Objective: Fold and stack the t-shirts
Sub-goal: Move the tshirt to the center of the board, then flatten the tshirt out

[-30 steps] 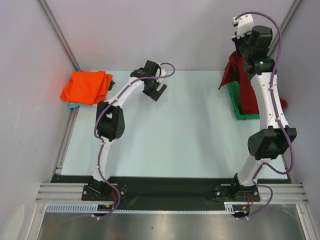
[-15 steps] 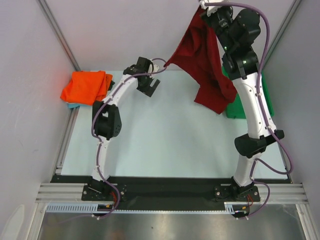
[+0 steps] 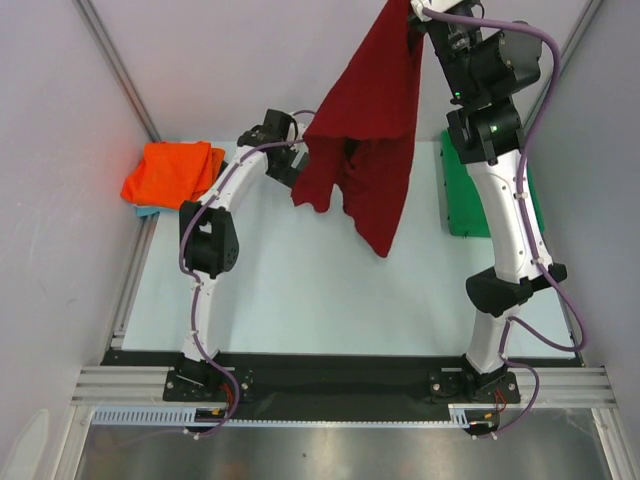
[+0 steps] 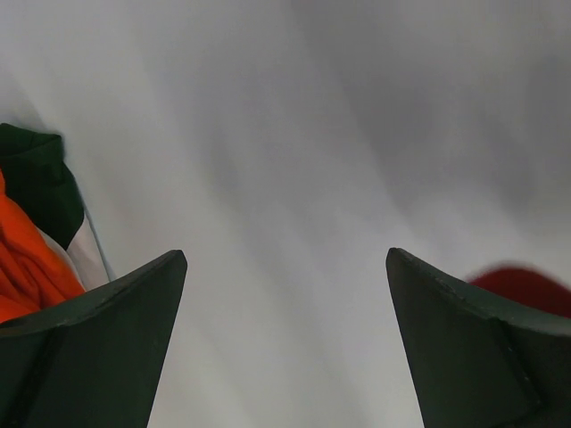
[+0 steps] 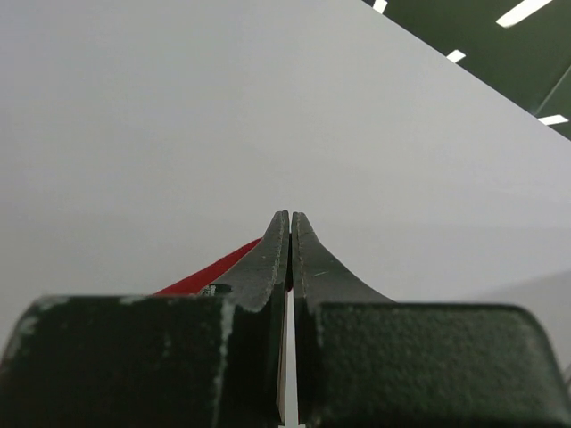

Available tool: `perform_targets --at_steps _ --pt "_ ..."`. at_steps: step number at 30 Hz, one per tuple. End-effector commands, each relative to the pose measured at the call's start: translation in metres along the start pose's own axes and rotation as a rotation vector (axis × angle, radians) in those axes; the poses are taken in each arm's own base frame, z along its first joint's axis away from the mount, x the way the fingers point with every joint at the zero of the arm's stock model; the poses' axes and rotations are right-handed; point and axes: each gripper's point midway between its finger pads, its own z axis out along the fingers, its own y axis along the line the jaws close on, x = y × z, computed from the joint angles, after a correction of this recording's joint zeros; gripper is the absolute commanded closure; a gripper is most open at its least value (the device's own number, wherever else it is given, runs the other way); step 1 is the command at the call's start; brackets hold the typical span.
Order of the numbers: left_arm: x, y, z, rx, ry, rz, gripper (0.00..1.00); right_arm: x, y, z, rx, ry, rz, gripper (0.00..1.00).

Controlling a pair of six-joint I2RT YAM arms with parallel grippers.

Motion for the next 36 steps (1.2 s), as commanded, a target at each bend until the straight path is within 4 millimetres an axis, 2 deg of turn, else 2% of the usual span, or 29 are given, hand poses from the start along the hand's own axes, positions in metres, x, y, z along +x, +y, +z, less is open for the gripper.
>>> perform_targets --at_steps 1,3,6,7,8,9,10,11,12,14,15,17,18,20,21,23,24,25,26,27,28,29,31,33,35,36 --pt "-0.038 0.015 -0.029 -0.044 -0.122 -0.016 0.00 -0.046 -0.027 -0.004 0.068 -0.118 -0.026 1.00" --pt "-0.039 0.015 -0.028 -0.047 -0.121 -0.016 0.00 -0.036 -0.020 -0.003 0.048 -0.095 -0.022 1.00" --pt "-0.041 0.015 -0.031 -0.045 -0.129 -0.020 0.00 -0.002 0.007 -0.006 -0.028 -0.001 0.029 1.00" --pt "-0.042 0.015 -0.032 -0.044 -0.131 -0.020 0.00 -0.004 0.004 -0.013 -0.031 0.009 0.038 1.00" --pt "-0.042 0.015 -0.033 -0.041 -0.134 -0.021 0.00 0.038 0.033 -0.018 -0.080 0.098 0.047 1.00" --pt "-0.043 0.016 -0.034 -0.039 -0.137 -0.026 0.00 0.040 0.032 -0.021 -0.064 0.091 0.046 1.00" --pt "-0.043 0.015 -0.036 -0.037 -0.136 -0.027 0.00 0.055 0.039 -0.026 -0.076 0.123 0.051 1.00" --pt "-0.043 0.015 -0.036 -0.035 -0.138 -0.027 0.00 0.061 0.040 -0.032 -0.084 0.139 0.052 1.00" --pt "-0.043 0.015 -0.037 -0.033 -0.137 -0.028 0.00 0.094 0.050 -0.040 -0.104 0.203 0.053 1.00" --pt "-0.042 0.014 -0.039 -0.028 -0.137 -0.031 0.00 0.128 0.051 -0.051 -0.101 0.274 0.111 1.00" --pt "-0.042 0.014 -0.040 -0.028 -0.137 -0.031 0.00 0.167 0.048 -0.064 -0.100 0.350 0.107 1.00" --pt "-0.039 0.013 -0.038 -0.026 -0.125 -0.036 0.00 0.213 0.047 -0.078 -0.068 0.450 0.120 0.99" --pt "-0.038 0.013 -0.037 -0.027 -0.124 -0.036 0.00 0.260 0.048 -0.093 -0.072 0.549 0.111 0.83" --pt "-0.036 0.015 -0.037 -0.038 -0.115 -0.034 0.00 0.295 0.045 -0.106 -0.059 0.661 0.068 0.36" --pt "-0.037 0.015 -0.039 -0.040 -0.118 -0.030 0.00 0.327 0.058 -0.127 -0.084 0.788 0.057 0.13" --pt "-0.038 0.017 -0.047 -0.045 -0.129 -0.027 0.00 0.339 0.054 -0.146 -0.064 0.860 0.034 0.07" --pt "-0.037 0.018 -0.049 -0.047 -0.129 -0.026 0.00 0.326 0.048 -0.148 -0.055 0.831 0.044 0.05" --pt "-0.033 0.017 -0.049 -0.048 -0.117 -0.026 0.00 0.341 0.064 -0.173 -0.103 0.868 0.074 0.03" --pt "-0.033 0.018 -0.055 -0.050 -0.123 -0.030 0.00 0.341 0.074 -0.184 -0.133 0.871 0.093 0.03" --pt "-0.031 0.017 -0.056 -0.047 -0.121 -0.032 0.00 0.339 0.090 -0.196 -0.194 0.885 0.119 0.03" --pt "-0.027 0.015 -0.055 -0.041 -0.110 -0.032 0.00 0.325 0.101 -0.202 -0.261 0.860 0.146 0.03" --pt "-0.026 0.015 -0.056 -0.039 -0.107 -0.030 0.00 0.335 0.137 -0.233 -0.346 0.921 0.170 0.02" --pt "-0.026 0.016 -0.059 -0.040 -0.111 -0.025 0.00 0.323 0.166 -0.257 -0.461 0.920 0.187 0.04" --pt "-0.025 0.019 -0.058 -0.041 -0.108 -0.020 0.00 0.318 0.214 -0.306 -0.664 0.976 0.256 0.10" --pt "-0.024 0.022 -0.059 -0.039 -0.106 -0.020 0.00 0.304 0.244 -0.328 -0.793 0.956 0.315 0.13" --pt "-0.021 0.026 -0.060 -0.038 -0.104 -0.026 0.00 0.297 0.267 -0.349 -0.873 0.979 0.353 0.17"
